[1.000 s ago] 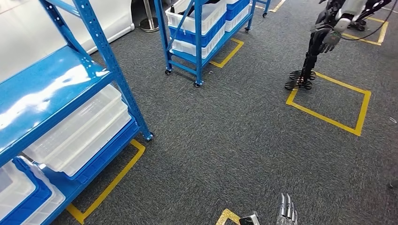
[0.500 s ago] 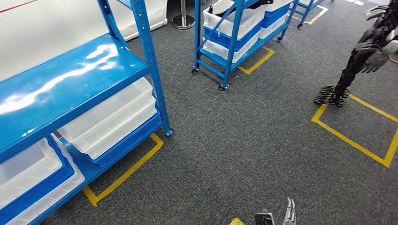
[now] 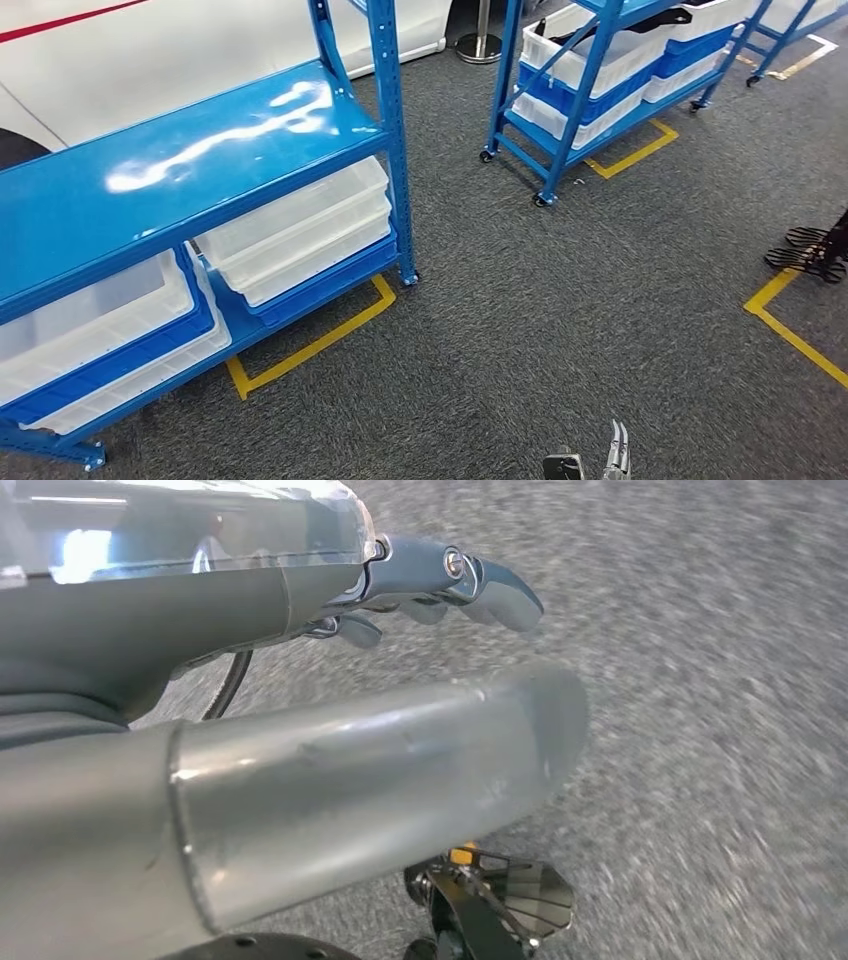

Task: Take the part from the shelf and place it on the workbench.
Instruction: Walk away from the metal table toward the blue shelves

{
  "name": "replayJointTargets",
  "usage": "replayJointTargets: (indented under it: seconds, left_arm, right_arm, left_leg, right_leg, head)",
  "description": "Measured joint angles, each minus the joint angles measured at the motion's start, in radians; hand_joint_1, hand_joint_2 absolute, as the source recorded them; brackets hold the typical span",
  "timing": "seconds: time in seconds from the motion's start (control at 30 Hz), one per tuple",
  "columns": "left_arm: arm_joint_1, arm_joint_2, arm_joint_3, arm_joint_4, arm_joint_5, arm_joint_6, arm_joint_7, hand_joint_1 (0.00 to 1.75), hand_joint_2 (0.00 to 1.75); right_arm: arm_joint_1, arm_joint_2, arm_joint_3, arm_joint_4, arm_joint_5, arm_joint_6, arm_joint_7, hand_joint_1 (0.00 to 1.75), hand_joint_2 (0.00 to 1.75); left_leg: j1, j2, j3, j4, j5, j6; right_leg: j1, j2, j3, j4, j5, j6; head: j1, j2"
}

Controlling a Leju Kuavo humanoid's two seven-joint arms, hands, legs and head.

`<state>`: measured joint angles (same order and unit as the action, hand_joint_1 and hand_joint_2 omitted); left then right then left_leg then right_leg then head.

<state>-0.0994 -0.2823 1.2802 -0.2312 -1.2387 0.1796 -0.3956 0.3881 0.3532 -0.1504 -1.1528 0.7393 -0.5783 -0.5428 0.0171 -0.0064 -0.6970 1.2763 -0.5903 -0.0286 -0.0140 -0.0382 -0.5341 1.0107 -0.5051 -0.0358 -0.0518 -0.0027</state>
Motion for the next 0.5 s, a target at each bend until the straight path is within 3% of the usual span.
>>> replayJointTargets:
  seconds: [0.03, 0.07, 0.13, 0.2, 0.27, 0.33, 0.37, 0.4, 0.43, 0.47, 0.5]
  left_arm:
    - [0.002, 0.0, 0.0, 0.0, 0.0, 0.0, 0.0, 0.0, 0.0]
    - [0.003, 0.0, 0.0, 0.0, 0.0, 0.0, 0.0, 0.0, 0.0]
    - [0.003, 0.0, 0.0, 0.0, 0.0, 0.0, 0.0, 0.0, 0.0]
    - [0.002, 0.0, 0.0, 0.0, 0.0, 0.0, 0.0, 0.0, 0.0]
    - [0.004, 0.0, 0.0, 0.0, 0.0, 0.0, 0.0, 0.0, 0.0]
    - [0.004, -0.001, 0.0, 0.0, 0.0, 0.0, 0.0, 0.0, 0.0]
    - [0.003, -0.001, 0.0, 0.0, 0.0, 0.0, 0.0, 0.0, 0.0]
    - [0.001, -0.002, 0.0, 0.0, 0.0, 0.0, 0.0, 0.0, 0.0]
    - [0.0, -0.002, 0.0, 0.0, 0.0, 0.0, 0.0, 0.0, 0.0]
    - [0.0, -0.001, 0.0, 0.0, 0.0, 0.0, 0.0, 0.0, 0.0]
    - [0.001, -0.001, 0.0, 0.0, 0.0, 0.0, 0.0, 0.0, 0.0]
  right_arm:
    - [0.0, 0.0, 0.0, 0.0, 0.0, 0.0, 0.0, 0.0, 0.0]
    - [0.0, 0.0, 0.001, 0.0, 0.0, 0.0, 0.0, 0.0, 0.0]
    - [-0.001, 0.0, 0.001, 0.0, 0.0, 0.0, 0.0, 0.0, 0.0]
    - [-0.001, 0.0, 0.001, 0.0, 0.0, 0.0, 0.0, 0.0, 0.0]
    - [-0.002, 0.0, 0.002, -0.002, 0.0, 0.0, 0.0, 0.0, 0.0]
    - [-0.004, 0.0, 0.004, -0.004, 0.0, 0.0, 0.0, 0.0, 0.0]
    - [-0.003, 0.0, 0.004, -0.005, 0.0, 0.0, -0.001, 0.0, 0.0]
    - [-0.002, -0.001, 0.003, -0.006, 0.0, 0.0, -0.001, 0.0, 0.0]
    - [-0.001, -0.001, 0.003, -0.006, 0.0, 0.0, -0.001, 0.0, 0.0]
    - [0.0, -0.001, 0.002, -0.006, 0.0, 0.0, 0.0, 0.0, 0.0]
    - [0.001, -0.001, 0.001, -0.006, 0.0, 0.0, 0.0, 0.0, 0.0]
  left_leg:
    - [0.001, 0.005, 0.015, -0.027, 0.024, -0.002]
    - [0.002, 0.015, 0.048, -0.089, 0.059, -0.001]
    - [-0.002, 0.058, 0.118, -0.221, 0.11, 0.009]
    - [-0.01, 0.079, 0.143, -0.27, 0.118, 0.022]
    - [-0.01, 0.058, 0.142, -0.274, 0.122, 0.034]
    - [-0.004, 0.038, 0.147, -0.285, 0.129, 0.047]
    - [-0.001, 0.027, 0.15, -0.289, 0.132, 0.053]
    - [-0.002, 0.017, 0.15, -0.29, 0.133, 0.057]
    - [-0.003, 0.005, 0.15, -0.289, 0.133, 0.059]
    - [-0.004, -0.009, 0.149, -0.288, 0.133, 0.061]
    - [-0.005, -0.022, 0.15, -0.287, 0.132, 0.061]
  right_leg:
    - [0.0, -0.014, 0.003, 0.001, -0.003, 0.002]
    - [0.0, -0.026, 0.006, 0.002, -0.007, 0.005]
    - [0.003, -0.048, 0.015, 0.005, -0.016, 0.013]
    - [0.006, -0.065, 0.02, 0.006, -0.021, 0.023]
    - [0.006, -0.077, 0.027, 0.003, -0.023, 0.033]
    - [0.003, -0.042, 0.023, 0.026, -0.044, 0.043]
    - [0.001, -0.013, 0.006, 0.067, -0.071, 0.046]
    - [0.0, 0.014, -0.023, 0.129, -0.104, 0.047]
    - [-0.001, 0.027, -0.058, 0.198, -0.133, 0.047]
    - [-0.001, 0.033, -0.091, 0.257, -0.151, 0.048]
    - [-0.001, 0.035, -0.11, 0.284, -0.147, 0.048]
  head:
    - [0.0, 0.0]
    - [0.0, 0.0]
    - [0.0, 0.0]
    - [0.001, 0.0]
    - [0.001, 0.0]
    - [0.002, 0.0]
    - [0.002, 0.0]
    - [0.003, 0.0]
    - [0.003, 0.0]
    - [0.003, 0.0]
    - [0.003, 0.0]
